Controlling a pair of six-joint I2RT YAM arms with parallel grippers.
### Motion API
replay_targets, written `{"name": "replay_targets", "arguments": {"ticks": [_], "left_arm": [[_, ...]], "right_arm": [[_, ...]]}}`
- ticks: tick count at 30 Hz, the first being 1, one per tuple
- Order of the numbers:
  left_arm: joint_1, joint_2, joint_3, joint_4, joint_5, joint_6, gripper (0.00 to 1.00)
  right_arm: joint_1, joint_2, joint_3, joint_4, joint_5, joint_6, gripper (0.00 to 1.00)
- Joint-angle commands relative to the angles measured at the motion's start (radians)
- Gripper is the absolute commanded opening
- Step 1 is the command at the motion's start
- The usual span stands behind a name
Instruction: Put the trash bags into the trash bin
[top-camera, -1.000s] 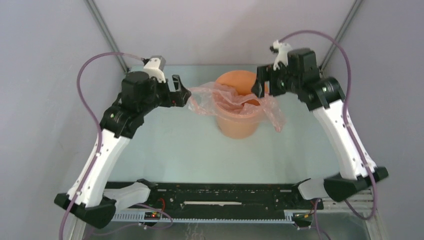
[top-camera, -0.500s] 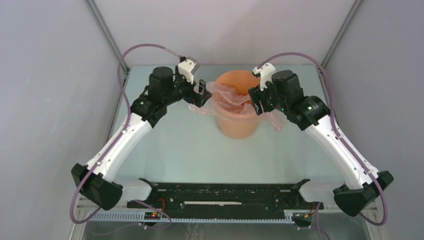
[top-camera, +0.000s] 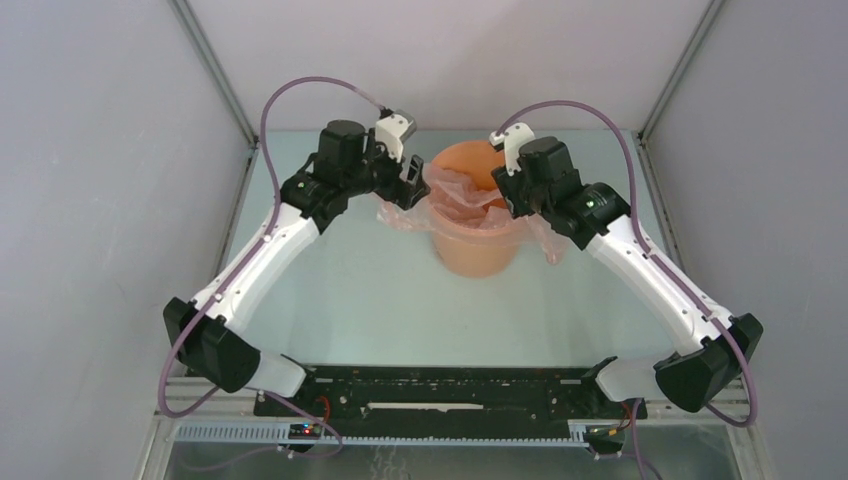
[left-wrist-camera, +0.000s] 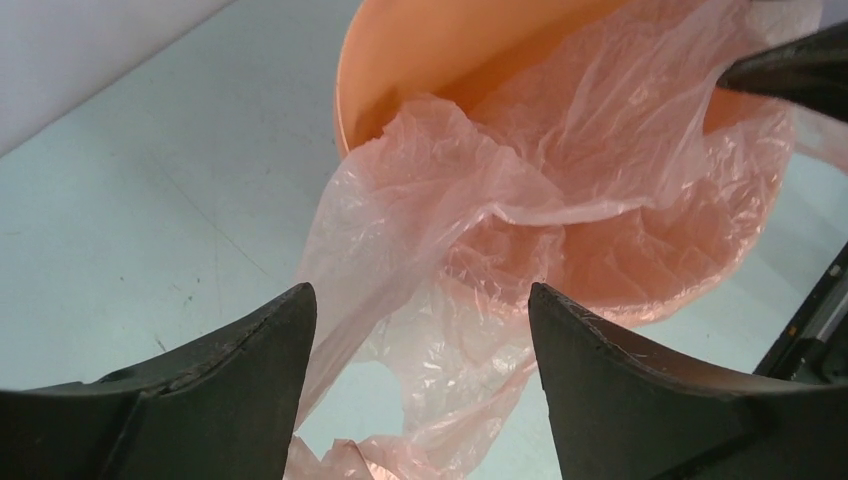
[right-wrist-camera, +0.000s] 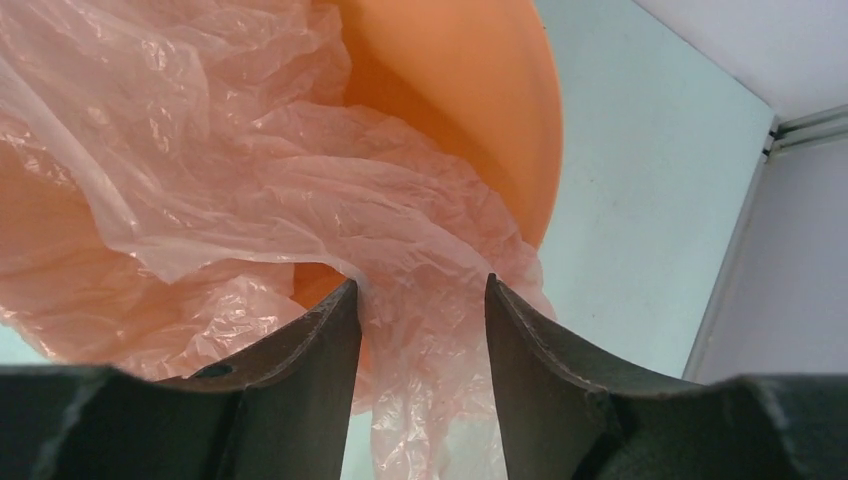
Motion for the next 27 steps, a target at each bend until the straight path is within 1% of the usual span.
{"name": "replay_targets", "arguments": {"ticks": [1, 3, 4, 5, 7, 10, 12, 14, 16, 17, 20, 22, 23, 27], "left_arm": [[-0.005, 0.009, 0.053, -0.067, 0.049, 0.043, 0.83], [-0.005, 0.015, 0.051, -0.070, 0.080, 0.039, 0.82], [-0.005, 0.021, 0.051, -0.068, 0.080, 0.032, 0.78], [-0.005, 0.031, 0.058, -0.069, 0.056, 0.021, 0.73], [-0.005, 0.057, 0.079, -0.083, -0.019, -0.001, 0.64], [-0.004, 0.104, 0.124, -0.114, -0.084, -0.011, 0.57], [-0.003, 0.119, 0.140, -0.114, -0.119, -0.023, 0.46], [-0.003, 0.126, 0.151, -0.101, -0.145, -0.043, 0.36], [-0.003, 0.131, 0.168, -0.094, -0.177, -0.070, 0.22], [-0.003, 0.136, 0.178, -0.093, -0.185, -0.092, 0.18], [-0.003, 0.146, 0.188, -0.076, -0.192, -0.122, 0.10], [-0.003, 0.155, 0.200, -0.071, -0.189, -0.142, 0.01], [-0.003, 0.160, 0.213, -0.069, -0.186, -0.151, 0.00], [-0.003, 0.192, 0.266, -0.056, -0.180, -0.195, 0.00]], "right_arm": [[0.014, -0.009, 0.010, 0.052, 0.071, -0.025, 0.54], [0.014, -0.008, 0.008, 0.064, 0.064, -0.018, 0.47], [0.013, -0.006, 0.008, 0.070, 0.062, -0.011, 0.41], [0.010, -0.004, 0.010, 0.076, 0.058, -0.003, 0.36], [0.007, 0.000, 0.016, 0.084, 0.046, 0.013, 0.29], [-0.009, 0.003, 0.021, 0.098, 0.033, 0.029, 0.15], [-0.035, 0.008, 0.026, 0.101, 0.008, 0.048, 0.07], [-0.069, 0.013, 0.037, 0.103, -0.021, 0.077, 0.02], [-0.110, 0.018, 0.047, 0.106, -0.069, 0.109, 0.00], [-0.133, 0.022, 0.050, 0.111, -0.097, 0.126, 0.00], [-0.207, 0.044, 0.070, 0.124, -0.224, 0.176, 0.00], [-0.236, 0.068, 0.092, 0.121, -0.257, 0.193, 0.00], [-0.246, 0.086, 0.104, 0.121, -0.258, 0.203, 0.00], [-0.298, 0.156, 0.174, 0.114, -0.352, 0.265, 0.00]]}}
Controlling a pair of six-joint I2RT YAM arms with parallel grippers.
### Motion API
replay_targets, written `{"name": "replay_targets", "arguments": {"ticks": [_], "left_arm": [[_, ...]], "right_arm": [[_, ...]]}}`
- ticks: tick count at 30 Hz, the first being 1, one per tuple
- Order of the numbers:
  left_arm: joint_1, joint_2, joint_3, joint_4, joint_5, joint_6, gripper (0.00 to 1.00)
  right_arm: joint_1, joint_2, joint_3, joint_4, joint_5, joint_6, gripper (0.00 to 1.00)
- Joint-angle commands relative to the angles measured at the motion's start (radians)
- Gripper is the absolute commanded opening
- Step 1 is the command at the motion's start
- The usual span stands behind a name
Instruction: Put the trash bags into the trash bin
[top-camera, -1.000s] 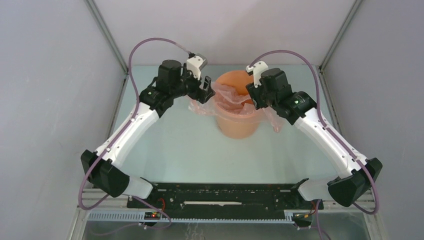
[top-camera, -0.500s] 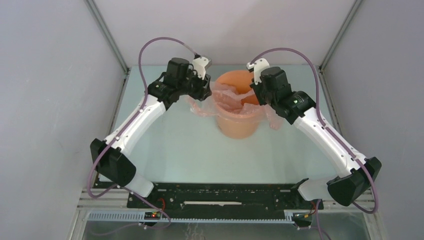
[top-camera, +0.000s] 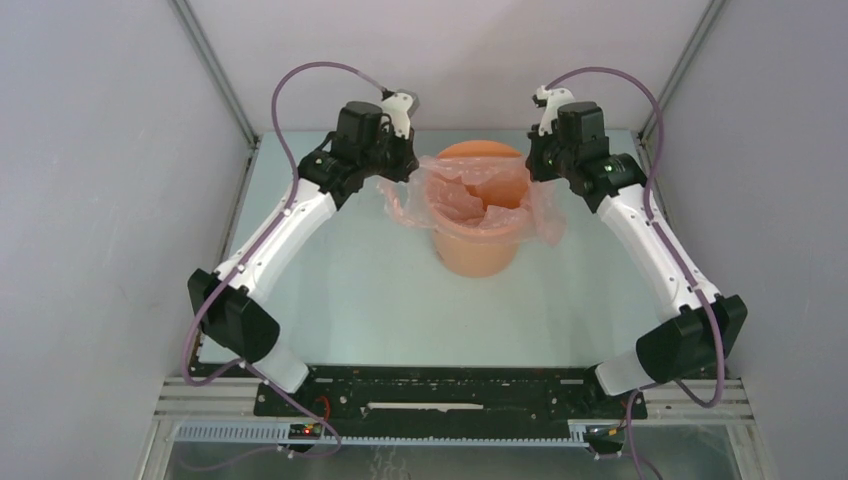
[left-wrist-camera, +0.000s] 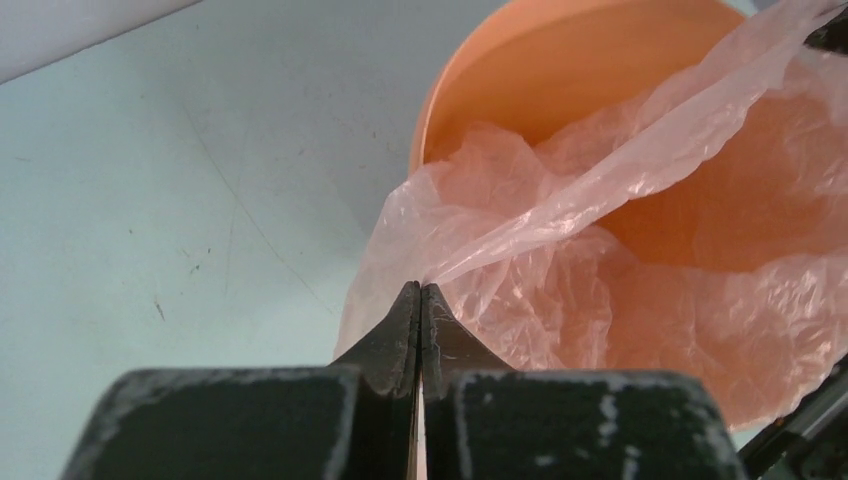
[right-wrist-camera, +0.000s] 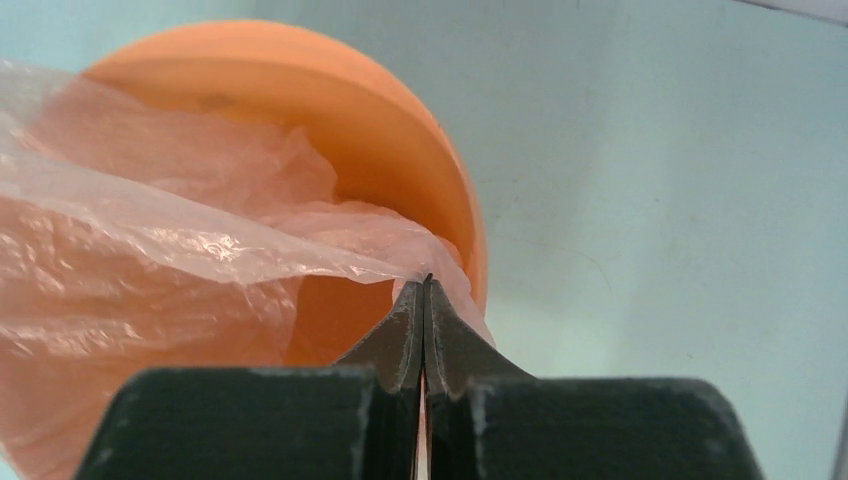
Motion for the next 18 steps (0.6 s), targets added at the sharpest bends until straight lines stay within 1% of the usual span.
{"name": "replay_targets", "arguments": {"ticks": [1, 6, 13, 18], "left_arm": [[0.002, 0.045, 0.115, 0.028, -0.022, -0.073, 0.00], [0.018, 0.139, 0.222, -0.013, -0.059, -0.148, 0.00], [0.070, 0.263, 0.326, -0.007, 0.040, -0.259, 0.00], [0.084, 0.334, 0.384, -0.010, 0.053, -0.302, 0.00]], "right_arm": [[-0.052, 0.071, 0.108, 0.017, -0.114, 0.093, 0.00], [-0.113, 0.171, 0.195, -0.005, -0.179, 0.150, 0.00], [-0.169, 0.279, 0.296, -0.022, -0.276, 0.209, 0.00], [-0.216, 0.363, 0.349, -0.065, -0.367, 0.247, 0.00]]}}
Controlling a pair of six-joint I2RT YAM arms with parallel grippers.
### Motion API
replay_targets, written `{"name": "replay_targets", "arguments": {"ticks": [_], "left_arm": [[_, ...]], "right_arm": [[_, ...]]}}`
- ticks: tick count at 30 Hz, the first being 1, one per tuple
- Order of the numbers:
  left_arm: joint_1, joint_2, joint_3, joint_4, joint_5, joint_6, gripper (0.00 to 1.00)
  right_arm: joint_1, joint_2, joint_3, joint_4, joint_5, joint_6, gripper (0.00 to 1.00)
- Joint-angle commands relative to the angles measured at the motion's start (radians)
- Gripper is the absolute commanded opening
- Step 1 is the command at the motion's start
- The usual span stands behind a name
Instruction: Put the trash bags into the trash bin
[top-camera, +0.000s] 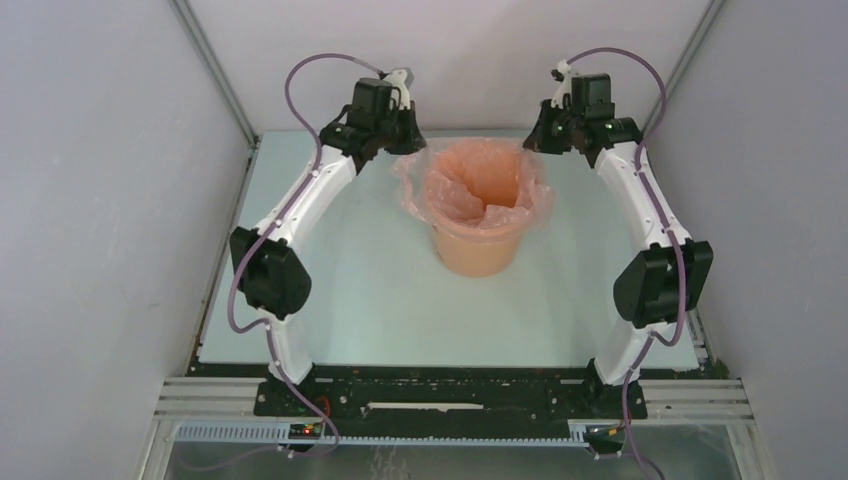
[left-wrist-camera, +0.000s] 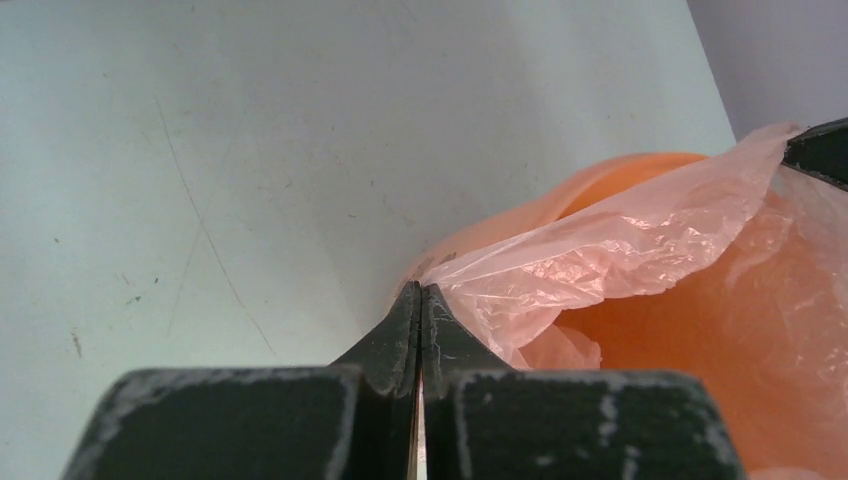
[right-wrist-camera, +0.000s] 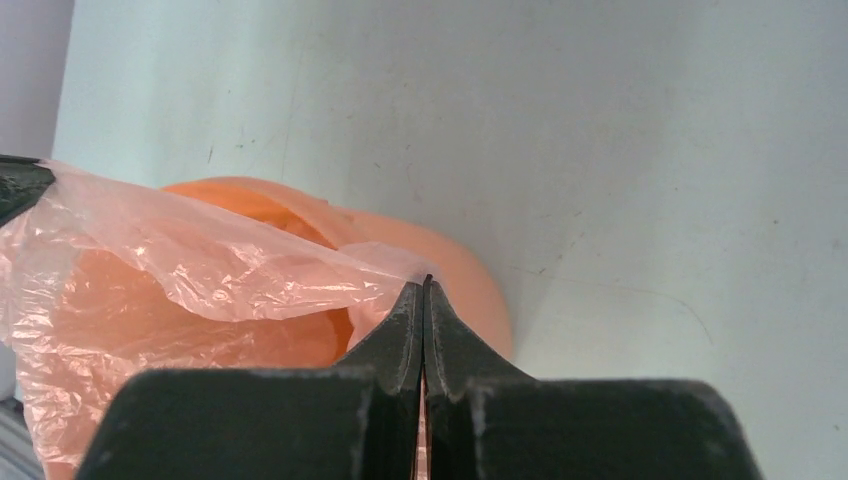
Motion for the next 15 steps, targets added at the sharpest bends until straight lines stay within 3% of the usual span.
{"name": "replay_targets", "arguments": {"ticks": [1, 10, 12, 15], "left_arm": [[0.016, 0.051, 0.102, -0.004, 0.045, -0.080, 0.00], [0.040, 0.122, 0.052, -0.066, 0.157, -0.161, 0.00], [0.044, 0.121, 0.029, -0.069, 0.171, -0.166, 0.00], [0.048, 0.129, 0.025, -0.076, 0.224, -0.175, 0.00]], "right_arm": [[-0.043, 0.063, 0.077, -0.044, -0.104, 0.055, 0.00], [-0.091, 0.152, 0.071, -0.104, -0.188, 0.092, 0.06], [-0.091, 0.172, 0.076, -0.126, -0.202, 0.095, 0.12], [-0.094, 0.191, 0.137, -0.206, -0.205, 0.113, 0.29]]}}
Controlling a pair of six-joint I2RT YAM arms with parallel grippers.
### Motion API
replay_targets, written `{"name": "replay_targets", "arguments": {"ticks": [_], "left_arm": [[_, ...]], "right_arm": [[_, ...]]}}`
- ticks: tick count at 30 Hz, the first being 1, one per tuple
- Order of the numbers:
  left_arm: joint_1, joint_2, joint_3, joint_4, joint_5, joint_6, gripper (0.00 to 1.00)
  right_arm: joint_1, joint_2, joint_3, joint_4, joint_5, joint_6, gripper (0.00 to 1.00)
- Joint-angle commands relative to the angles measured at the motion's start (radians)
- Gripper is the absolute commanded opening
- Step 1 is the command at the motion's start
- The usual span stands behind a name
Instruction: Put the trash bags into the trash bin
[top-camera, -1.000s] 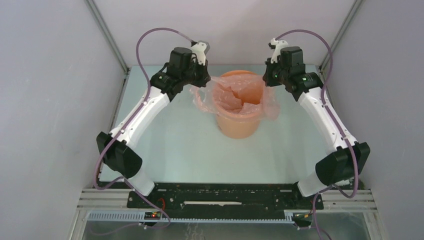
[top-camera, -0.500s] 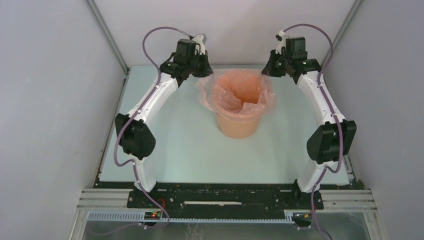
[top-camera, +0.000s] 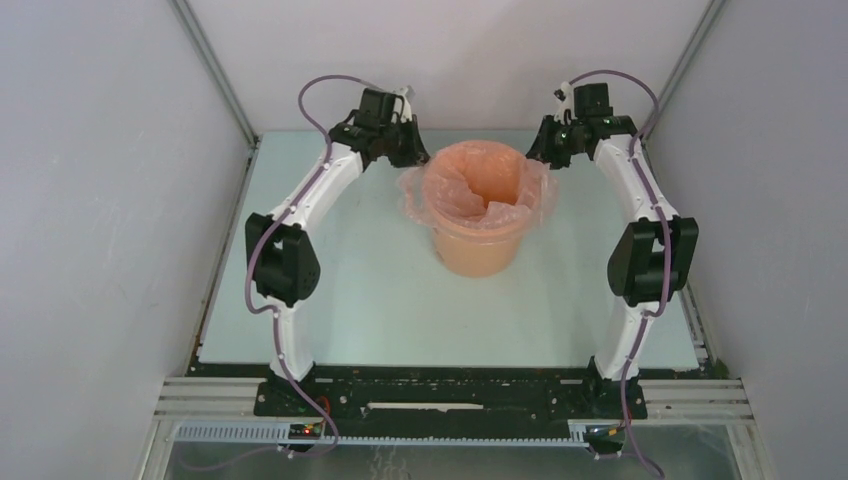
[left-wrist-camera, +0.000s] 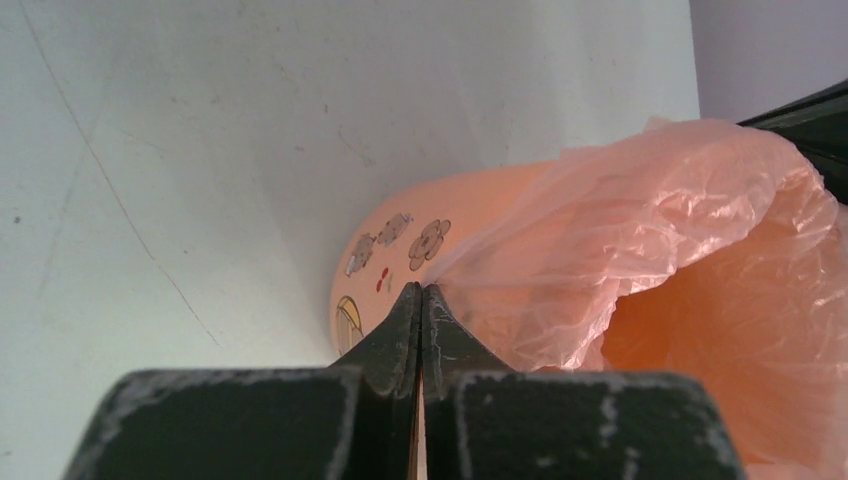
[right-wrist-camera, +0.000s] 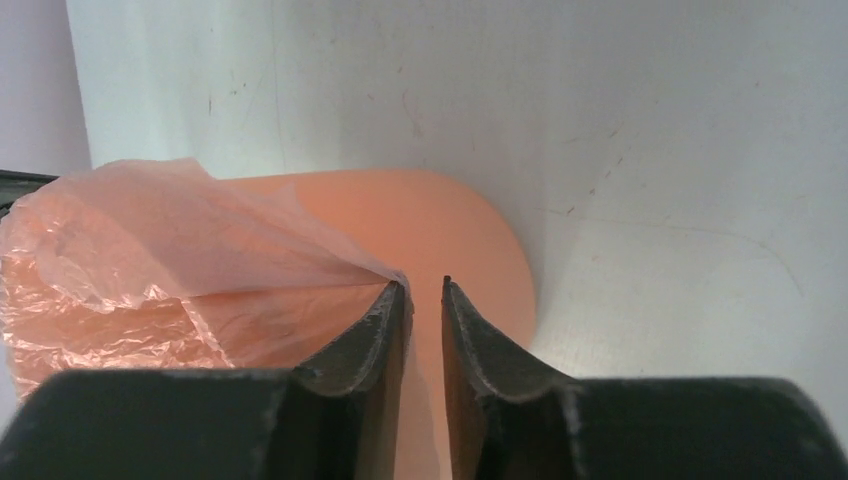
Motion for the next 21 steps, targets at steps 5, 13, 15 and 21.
{"name": "replay_targets", "arguments": {"ticks": [5, 13, 15, 21], "left_arm": [[0.019, -0.016, 0.007, -0.056, 0.126, -0.049, 0.13], [0.070, -0.202, -0.047, -0.086, -0.015, -0.046, 0.69], [0.086, -0.248, -0.068, -0.084, -0.035, -0.047, 0.77], [0.133, -0.351, -0.202, -0.047, 0.056, -0.096, 0.86]], "right_arm": [[-0.048, 0.020, 0.264, -0.359, 0.052, 0.097, 0.51], [-0.129, -0.250, 0.145, -0.375, 0.038, 0.102, 0.78], [-0.131, -0.291, 0.146, -0.390, 0.056, 0.082, 0.81], [-0.127, -0.409, 0.040, -0.324, -0.005, 0.051, 0.84]]}}
